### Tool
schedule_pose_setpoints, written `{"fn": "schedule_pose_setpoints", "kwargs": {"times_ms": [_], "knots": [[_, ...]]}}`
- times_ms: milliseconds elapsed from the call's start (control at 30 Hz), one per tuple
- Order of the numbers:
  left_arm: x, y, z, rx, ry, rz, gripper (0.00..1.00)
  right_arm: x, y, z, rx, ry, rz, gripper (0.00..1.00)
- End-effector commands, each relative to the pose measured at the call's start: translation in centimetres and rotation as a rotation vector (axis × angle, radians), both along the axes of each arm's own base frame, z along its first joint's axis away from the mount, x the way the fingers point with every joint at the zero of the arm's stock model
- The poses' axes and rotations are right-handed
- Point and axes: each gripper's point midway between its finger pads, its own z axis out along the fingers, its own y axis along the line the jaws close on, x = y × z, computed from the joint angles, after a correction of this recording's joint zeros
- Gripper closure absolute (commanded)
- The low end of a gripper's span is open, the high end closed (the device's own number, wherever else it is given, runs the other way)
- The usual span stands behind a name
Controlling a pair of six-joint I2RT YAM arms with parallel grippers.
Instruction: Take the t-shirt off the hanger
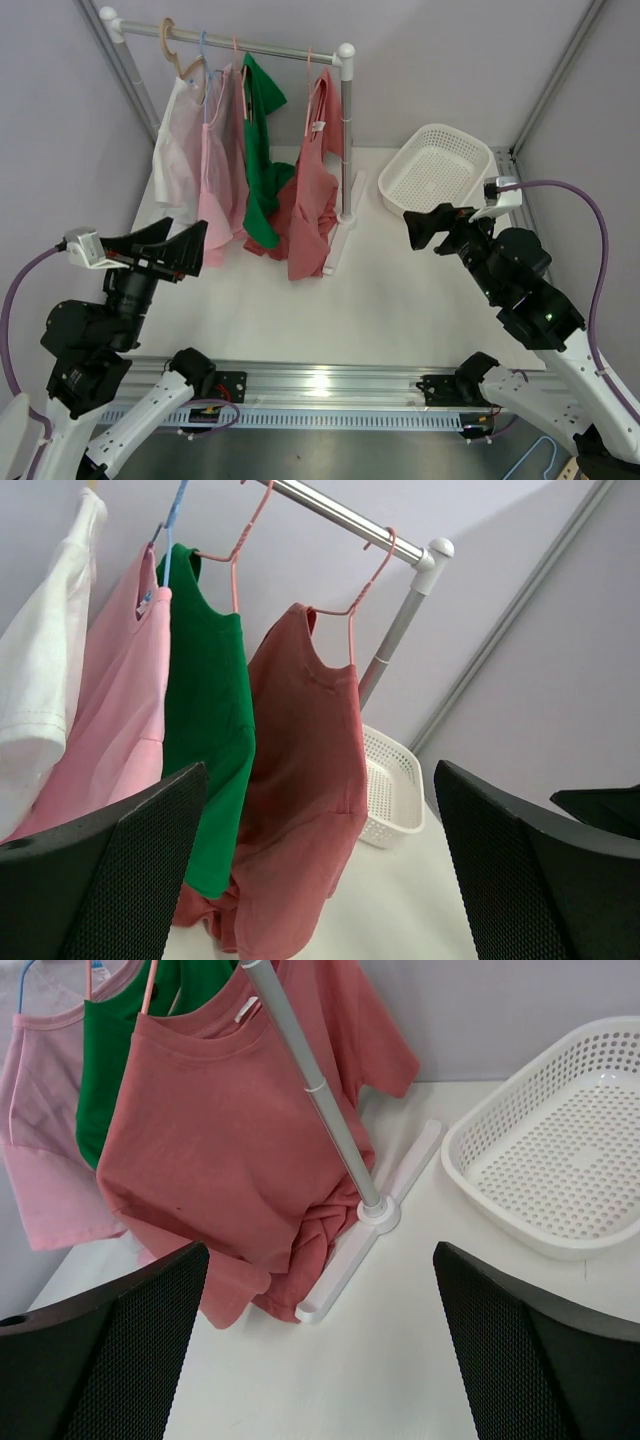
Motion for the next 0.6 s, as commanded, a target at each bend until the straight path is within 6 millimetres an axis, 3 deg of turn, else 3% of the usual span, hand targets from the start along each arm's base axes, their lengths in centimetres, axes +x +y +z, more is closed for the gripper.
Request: {"fn": "schedule_pose_setpoints", "kwargs": {"times_ms": [0, 200, 333, 367, 433, 467, 533, 567], "knots": [[-0.6, -0.8, 1.7, 0.039, -0.057, -0.049, 0.01, -0.4, 0.0, 0.6, -0.003, -0.025, 0.020, 0.01], [-0.5, -1.1, 2.3, 0.033, -0.067, -0.061, 0.01, -0.4, -0.2, 0.7, -0.002, -0.027, 0.011, 0.01], [0.9, -1.1, 1.8, 0.020, -0.016, -0.022, 0.00, -0.4, -0.2, 0.7, 0.007, -0.029, 0.009, 0.01], [2.4, -1.8, 1.0, 0.034, 0.035, -0.011, 0.01, -0.4, -0.2, 0.7, 0.009, -0.027, 0.011, 0.01], [4.0, -2.6, 1.4, 0.049, 0.067, -0.001, 0.01, -0.5, 0.1, 0.7, 0.012, -0.026, 0.026, 0.01], [6.4, -4.3, 0.0, 0.101, 0.129, -0.006, 0.01, -0.6, 0.4, 0.8, 0.014, -0.026, 0.040, 0.01], [8.3, -5.3, 1.9, 0.114, 0.134, 0.002, 0.00, -0.7, 0.5, 0.9, 0.014, -0.028, 0.052, 0.00], [9.6, -5.8, 1.6, 0.147, 0.155, 0.016, 0.01, -0.8, 0.6, 0.8, 0.010, -0.023, 0.060, 0.01]]}}
